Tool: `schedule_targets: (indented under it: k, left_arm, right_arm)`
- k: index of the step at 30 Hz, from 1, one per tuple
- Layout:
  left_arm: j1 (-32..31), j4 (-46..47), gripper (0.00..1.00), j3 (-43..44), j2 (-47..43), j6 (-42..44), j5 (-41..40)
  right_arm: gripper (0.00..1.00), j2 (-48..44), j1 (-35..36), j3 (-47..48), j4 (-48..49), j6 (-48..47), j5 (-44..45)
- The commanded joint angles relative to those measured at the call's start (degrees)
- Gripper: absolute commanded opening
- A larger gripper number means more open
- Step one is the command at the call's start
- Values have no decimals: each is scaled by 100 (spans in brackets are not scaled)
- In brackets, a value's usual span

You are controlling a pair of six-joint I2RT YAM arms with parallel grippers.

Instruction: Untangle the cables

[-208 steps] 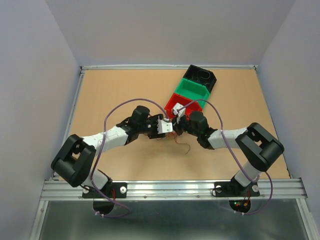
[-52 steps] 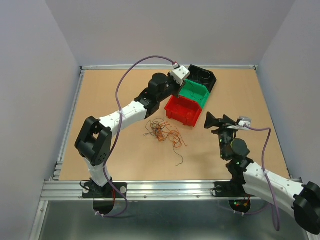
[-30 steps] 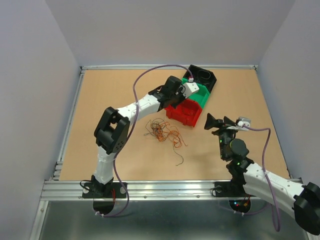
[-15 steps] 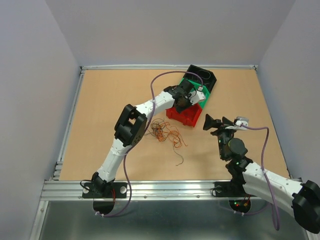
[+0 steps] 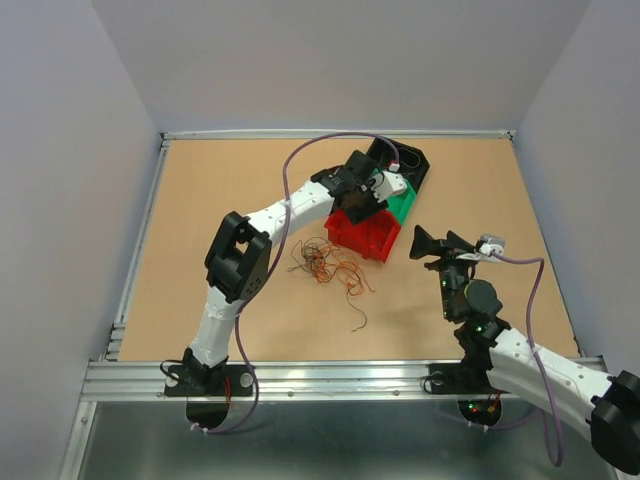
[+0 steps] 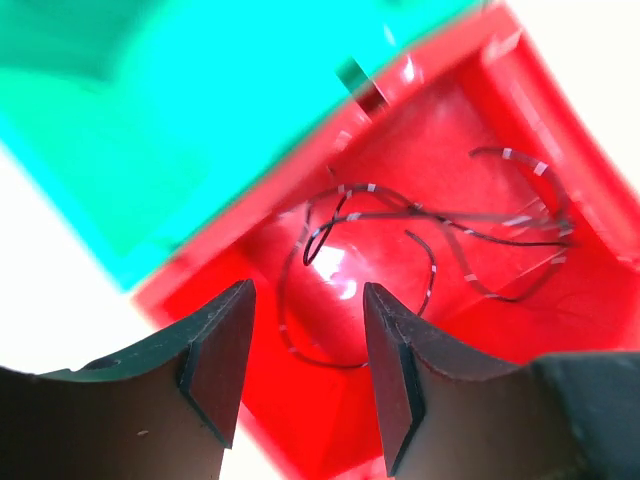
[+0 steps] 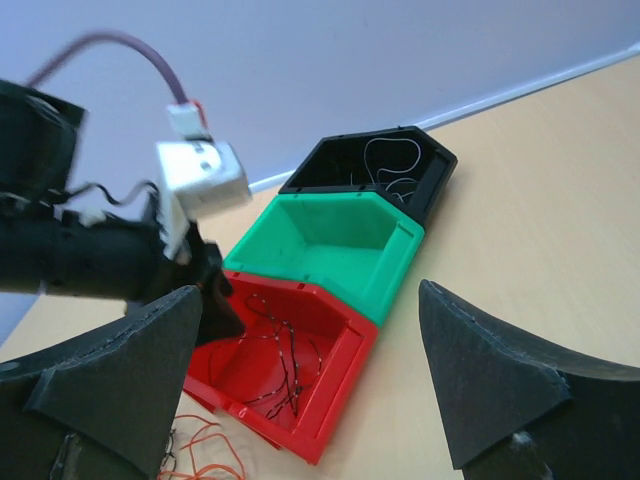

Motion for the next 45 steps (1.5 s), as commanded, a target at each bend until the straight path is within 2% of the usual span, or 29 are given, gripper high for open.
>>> schedule_targets:
  k: [1,6,10,13,15,18,22,28,34,40,45]
  left_arm:
    - [7,472,59,-55,-857,-102,134]
    - [15,526,59,-257,-1051,-137,151]
    - [50,630,59,-608,-1436,-163,134]
    - [103,1007,60,-1292,-2015,-181,142]
    - [217,1236,61,-1960,-2403,-199,265]
    - [462,1579,63,-2863,-3212,-173,756]
    - [648,1843,67,-3850,-4300,82,1380]
    - [657,2484,70,-5081,-5190,293,1848]
    - [648,2635,69,-5469,-5130,522,1479]
    - [657,2652,63,-5548,-4726,522,1084]
    - [701,3214,61,-5566,-4278,399,424]
  right_arm:
    - [93,-44,-23,-109,100,18,2]
    - [90,166,-23,102,-181,18,-279]
    - [90,517,-23,470,-550,36,-901]
    - [89,729,-23,699,-849,18,-1508]
    - [88,992,-23,875,-893,-35,-2290]
    - [83,1404,-23,1112,-911,-79,-3126]
    - [82,1784,-15,1315,-911,-53,-3304]
    - [81,1942,-23,1385,-911,-105,-3408]
    - [77,2092,-23,1473,-911,-176,-3681]
    - [75,2136,-15,1491,-911,-149,-3541]
    - [76,1987,-23,1403,-911,-149,-3356]
